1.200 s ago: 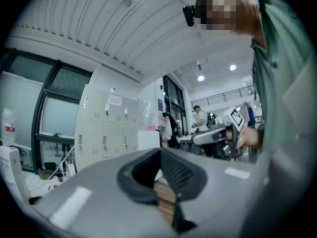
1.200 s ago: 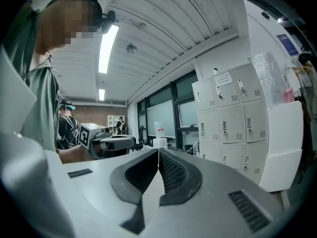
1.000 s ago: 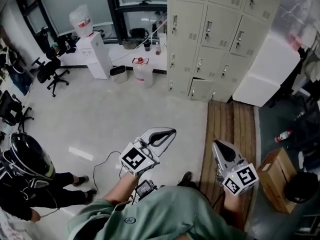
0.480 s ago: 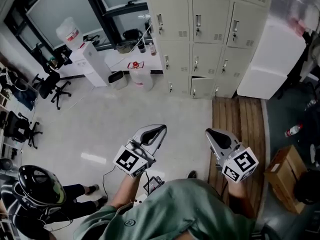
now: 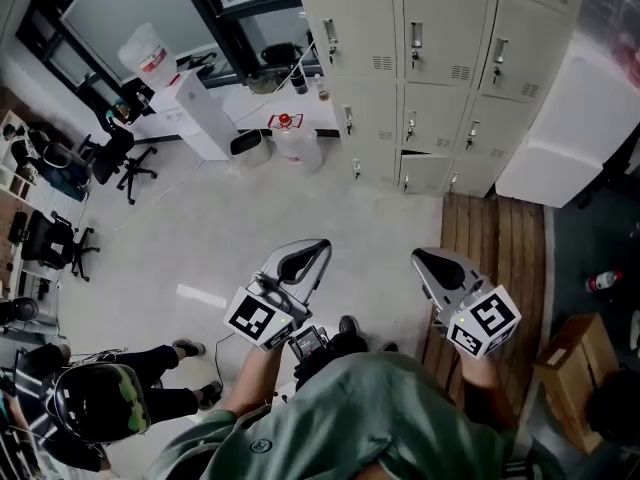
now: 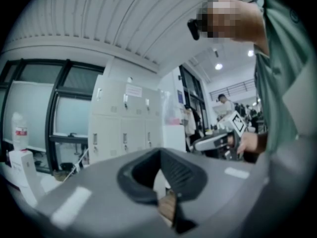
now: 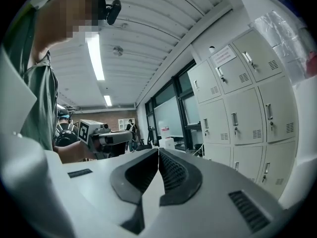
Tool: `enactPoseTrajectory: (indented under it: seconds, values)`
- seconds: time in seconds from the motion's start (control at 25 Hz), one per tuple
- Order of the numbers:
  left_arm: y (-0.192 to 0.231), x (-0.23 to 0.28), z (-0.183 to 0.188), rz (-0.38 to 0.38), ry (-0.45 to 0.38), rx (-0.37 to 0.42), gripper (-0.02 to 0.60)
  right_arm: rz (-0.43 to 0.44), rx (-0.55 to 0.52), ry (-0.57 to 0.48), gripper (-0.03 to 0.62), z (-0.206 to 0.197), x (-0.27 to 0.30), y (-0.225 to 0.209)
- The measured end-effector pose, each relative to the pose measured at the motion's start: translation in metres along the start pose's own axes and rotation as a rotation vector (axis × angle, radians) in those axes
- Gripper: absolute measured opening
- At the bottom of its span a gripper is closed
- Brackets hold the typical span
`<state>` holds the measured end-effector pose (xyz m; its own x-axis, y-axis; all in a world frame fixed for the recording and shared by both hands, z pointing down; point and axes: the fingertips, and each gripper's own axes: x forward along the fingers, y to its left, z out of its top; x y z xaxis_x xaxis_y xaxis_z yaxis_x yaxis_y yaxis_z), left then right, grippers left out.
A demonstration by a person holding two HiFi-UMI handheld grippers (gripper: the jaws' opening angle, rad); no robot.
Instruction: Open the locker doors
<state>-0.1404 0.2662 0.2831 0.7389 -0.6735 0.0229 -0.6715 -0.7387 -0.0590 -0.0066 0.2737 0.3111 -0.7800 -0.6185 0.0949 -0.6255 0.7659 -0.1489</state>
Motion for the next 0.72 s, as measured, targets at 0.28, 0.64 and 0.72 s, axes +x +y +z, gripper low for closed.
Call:
enactPoseTrajectory:
  seconds: [0.28,0.64,0.72]
  values:
    - [0.063,0.034,-0.009,-0.042,-0.035,0.000,-0.003,-0.057,-0.017,-0.003,0.006,0.011,0.048,-0.037]
    - [0.166,0.076,-0.013,-0.131,-0.072,-0.004,-0.003,-0.155,-0.043,-0.009,0.006,0.042,0.138,-0.078]
    - [0.179,0.081,-0.011,-0.144,-0.093,-0.009,-0.003,-0.155,-0.030,0.009,0.005,0.040,0.152,-0.081]
